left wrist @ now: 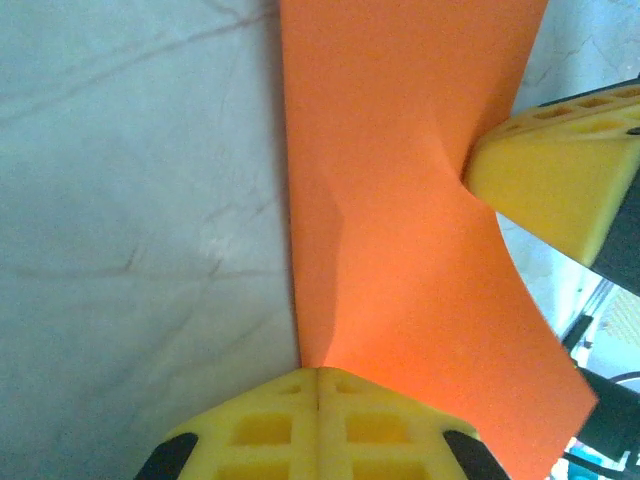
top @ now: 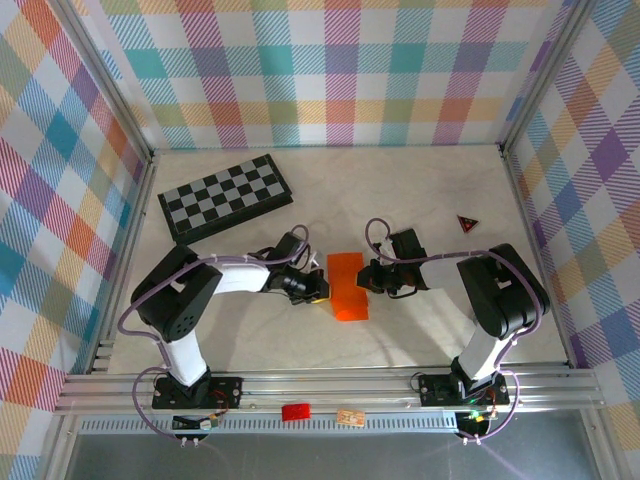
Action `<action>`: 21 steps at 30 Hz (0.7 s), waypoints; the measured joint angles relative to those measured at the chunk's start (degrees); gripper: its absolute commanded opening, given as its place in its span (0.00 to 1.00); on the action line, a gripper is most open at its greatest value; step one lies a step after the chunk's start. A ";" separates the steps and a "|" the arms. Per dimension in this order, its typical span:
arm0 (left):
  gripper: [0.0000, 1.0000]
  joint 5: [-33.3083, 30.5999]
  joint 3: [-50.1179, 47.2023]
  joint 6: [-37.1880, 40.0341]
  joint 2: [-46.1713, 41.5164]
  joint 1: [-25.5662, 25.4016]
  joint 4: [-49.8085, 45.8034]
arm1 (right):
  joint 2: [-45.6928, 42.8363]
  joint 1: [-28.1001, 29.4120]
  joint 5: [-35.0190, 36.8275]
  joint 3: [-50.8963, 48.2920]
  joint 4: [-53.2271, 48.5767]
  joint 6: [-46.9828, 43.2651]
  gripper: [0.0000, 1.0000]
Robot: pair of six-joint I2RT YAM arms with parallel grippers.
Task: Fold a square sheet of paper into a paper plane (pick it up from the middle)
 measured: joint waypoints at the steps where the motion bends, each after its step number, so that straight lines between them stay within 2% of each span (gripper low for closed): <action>1: 0.00 0.35 -0.11 -1.31 -0.39 0.00 0.46 | 0.00 0.00 0.02 0.00 0.00 0.00 0.00; 11: 0.00 2.40 2.03 -8.00 2.56 -3.37 7.72 | -0.11 0.13 0.35 0.00 -0.17 -0.02 0.00; 15: 0.00 1.86 0.90 -7.89 3.78 -3.65 7.17 | -0.17 0.15 0.50 0.00 -0.22 -0.02 0.00; 21: 0.00 0.13 -0.85 -3.48 2.51 -3.65 6.21 | -0.20 0.15 0.55 -0.07 -0.15 -0.02 0.00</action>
